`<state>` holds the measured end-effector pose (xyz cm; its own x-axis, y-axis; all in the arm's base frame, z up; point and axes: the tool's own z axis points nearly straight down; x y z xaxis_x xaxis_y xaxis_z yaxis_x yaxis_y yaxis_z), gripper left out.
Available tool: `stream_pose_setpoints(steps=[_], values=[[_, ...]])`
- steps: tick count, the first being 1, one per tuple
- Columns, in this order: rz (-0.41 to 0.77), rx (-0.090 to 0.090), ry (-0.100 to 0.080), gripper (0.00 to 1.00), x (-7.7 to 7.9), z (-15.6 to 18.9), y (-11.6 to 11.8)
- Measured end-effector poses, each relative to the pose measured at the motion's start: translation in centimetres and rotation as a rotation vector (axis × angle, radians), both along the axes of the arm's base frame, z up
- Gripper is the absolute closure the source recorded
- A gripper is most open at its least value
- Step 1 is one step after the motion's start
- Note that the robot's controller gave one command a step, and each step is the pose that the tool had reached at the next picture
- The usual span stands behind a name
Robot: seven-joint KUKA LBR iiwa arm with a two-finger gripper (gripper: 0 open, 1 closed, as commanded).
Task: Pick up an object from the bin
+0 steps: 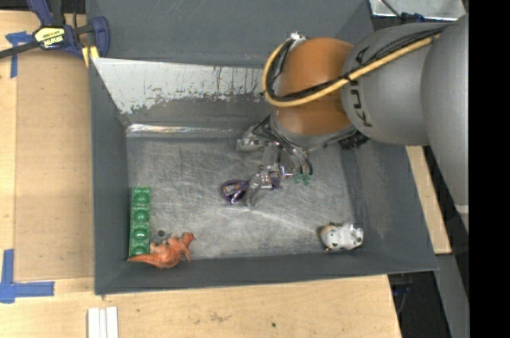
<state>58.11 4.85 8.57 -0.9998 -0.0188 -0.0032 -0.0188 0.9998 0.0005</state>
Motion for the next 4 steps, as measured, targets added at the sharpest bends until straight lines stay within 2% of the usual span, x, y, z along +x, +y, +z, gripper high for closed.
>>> stream_pose_setpoints(steps=[1,3,4], values=[[0.094,0.001,-0.022,1.0,1.2,-0.8,0.1],[0.094,0.001,-0.018,1.0,1.1,-0.5,0.1],[0.095,-0.001,0.0,1.0,0.8,0.4,0.1]])
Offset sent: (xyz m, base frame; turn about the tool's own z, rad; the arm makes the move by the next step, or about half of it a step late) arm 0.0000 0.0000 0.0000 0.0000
